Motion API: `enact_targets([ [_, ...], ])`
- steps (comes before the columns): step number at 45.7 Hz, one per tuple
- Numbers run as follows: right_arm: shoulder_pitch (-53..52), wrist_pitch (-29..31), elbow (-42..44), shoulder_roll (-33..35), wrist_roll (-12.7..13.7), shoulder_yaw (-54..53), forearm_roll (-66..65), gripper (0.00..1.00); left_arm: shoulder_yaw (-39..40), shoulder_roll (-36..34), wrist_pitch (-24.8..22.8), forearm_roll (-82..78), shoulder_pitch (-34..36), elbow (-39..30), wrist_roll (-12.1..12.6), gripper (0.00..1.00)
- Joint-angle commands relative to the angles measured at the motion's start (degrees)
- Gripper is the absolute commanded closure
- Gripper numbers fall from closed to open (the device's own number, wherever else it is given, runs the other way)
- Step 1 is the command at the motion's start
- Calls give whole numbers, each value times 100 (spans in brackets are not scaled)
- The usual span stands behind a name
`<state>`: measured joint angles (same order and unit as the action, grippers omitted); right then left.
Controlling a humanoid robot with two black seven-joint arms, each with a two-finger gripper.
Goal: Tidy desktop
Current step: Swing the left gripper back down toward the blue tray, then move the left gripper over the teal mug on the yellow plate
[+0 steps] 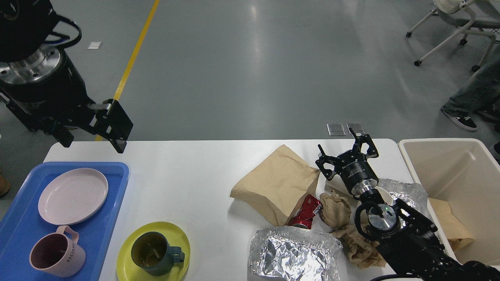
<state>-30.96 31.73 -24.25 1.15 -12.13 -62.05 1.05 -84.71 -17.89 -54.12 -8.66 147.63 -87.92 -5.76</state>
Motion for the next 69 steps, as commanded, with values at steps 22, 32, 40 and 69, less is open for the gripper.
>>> enact_targets([
  [22,3,0,-9,0,0,0,0,0,-187,-118,1694,-224,-1675,-507,172,5],
  [32,3,8,-9,0,0,0,0,0,367,-567,1685,-664,-2290,-446,734,5],
  [40,3,0,-9,0,0,0,0,0,595,-584,1720,-786,-2844,-279,1112,5],
  [69,3,9,-9,0,0,0,0,0,1299,-470,1694,-866,-4479,495,1622,4],
])
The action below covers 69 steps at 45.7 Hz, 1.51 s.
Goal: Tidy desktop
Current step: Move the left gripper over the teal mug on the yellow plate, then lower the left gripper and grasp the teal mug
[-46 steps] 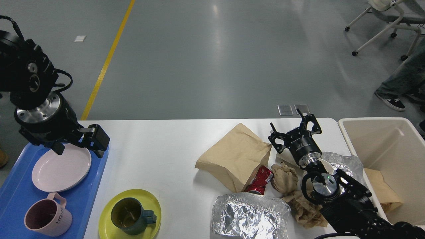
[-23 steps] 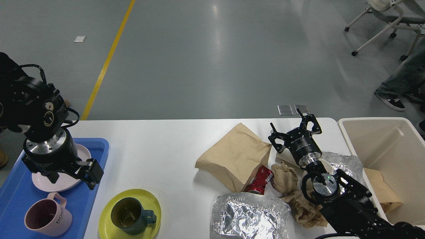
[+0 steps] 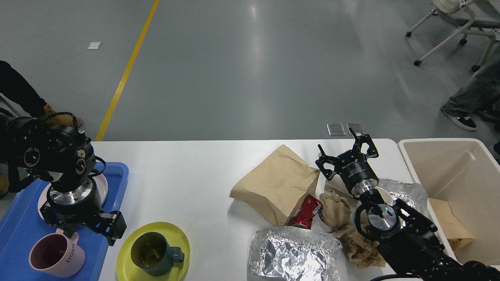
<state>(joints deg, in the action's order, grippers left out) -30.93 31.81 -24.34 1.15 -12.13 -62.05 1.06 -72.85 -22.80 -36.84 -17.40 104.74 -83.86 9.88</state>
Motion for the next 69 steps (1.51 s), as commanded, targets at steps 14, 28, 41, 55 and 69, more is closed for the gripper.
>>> enact_targets([
  [14,0,0,0,0,0,0,0,0,332,21,177,26,-507,334,172,4],
  [28,-1,0,0,0,0,0,0,0,780,144,343,17,-920,616,181,5],
  [41,0,0,0,8,0,0,0,0,1053,206,502,35,-1140,625,181,5],
  [55,0,0,0,8,0,0,0,0,1106,434,1073,-9,-1518,634,392,5],
  [69,0,0,0,0,0,0,0,0,1220,399,1442,-9,-1799,660,383,5],
])
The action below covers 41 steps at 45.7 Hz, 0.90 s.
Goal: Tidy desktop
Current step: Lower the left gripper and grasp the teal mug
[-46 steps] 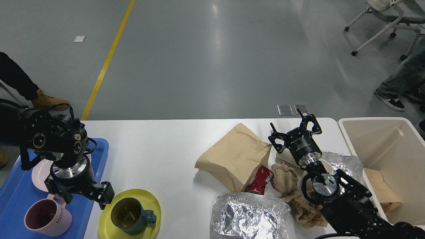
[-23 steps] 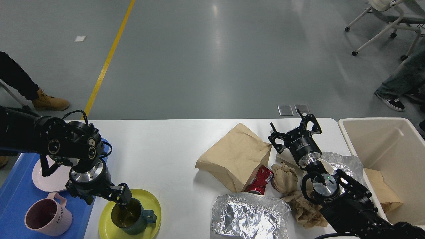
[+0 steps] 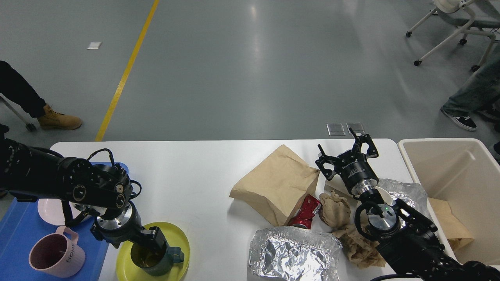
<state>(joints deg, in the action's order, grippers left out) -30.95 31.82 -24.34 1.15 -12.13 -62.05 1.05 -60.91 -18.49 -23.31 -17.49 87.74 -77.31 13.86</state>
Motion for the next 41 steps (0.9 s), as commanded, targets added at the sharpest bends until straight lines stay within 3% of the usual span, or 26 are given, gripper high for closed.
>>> enact_targets([
  [1,1,0,0,-1,0,0,0,0,35,-32,134,0,-117,5,-15,5],
  [12,1,0,0,-1,0,0,0,0,141,-67,301,0,-310,5,-24,7],
  [23,1,0,0,-1,0,0,0,0,141,-76,292,0,-354,5,-24,16],
  [30,1,0,0,-1,0,0,0,0,132,-85,222,0,-363,5,11,37],
  [33,1,0,0,-1,0,0,0,0,123,-94,187,9,-354,5,37,57],
  [41,1,0,8,-1,0,0,0,0,132,-94,2,61,-380,14,415,88],
])
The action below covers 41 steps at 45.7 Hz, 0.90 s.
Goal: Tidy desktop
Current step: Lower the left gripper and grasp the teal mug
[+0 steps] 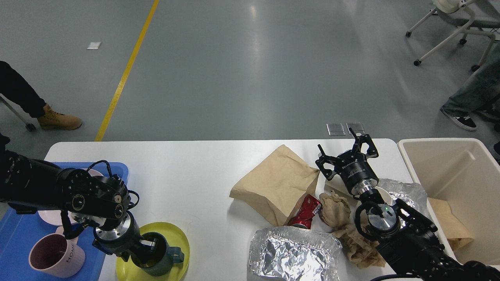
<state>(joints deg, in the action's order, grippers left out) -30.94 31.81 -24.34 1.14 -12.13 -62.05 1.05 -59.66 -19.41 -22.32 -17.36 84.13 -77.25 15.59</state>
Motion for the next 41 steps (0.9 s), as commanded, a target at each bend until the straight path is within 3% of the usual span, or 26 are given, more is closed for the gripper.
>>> enact_targets([
  [1,0,0,8,0,0,0,0,0,7,-10,-97,66,-37,8,286,91],
  [5,0,0,-1,0,0,0,0,0,7,-27,-89,93,-46,61,331,100],
  [26,0,0,-1,0,0,0,0,0,95,-36,-132,339,42,237,339,100],
  [41,0,0,-1,0,0,0,0,0,218,-212,-976,664,499,237,339,100],
])
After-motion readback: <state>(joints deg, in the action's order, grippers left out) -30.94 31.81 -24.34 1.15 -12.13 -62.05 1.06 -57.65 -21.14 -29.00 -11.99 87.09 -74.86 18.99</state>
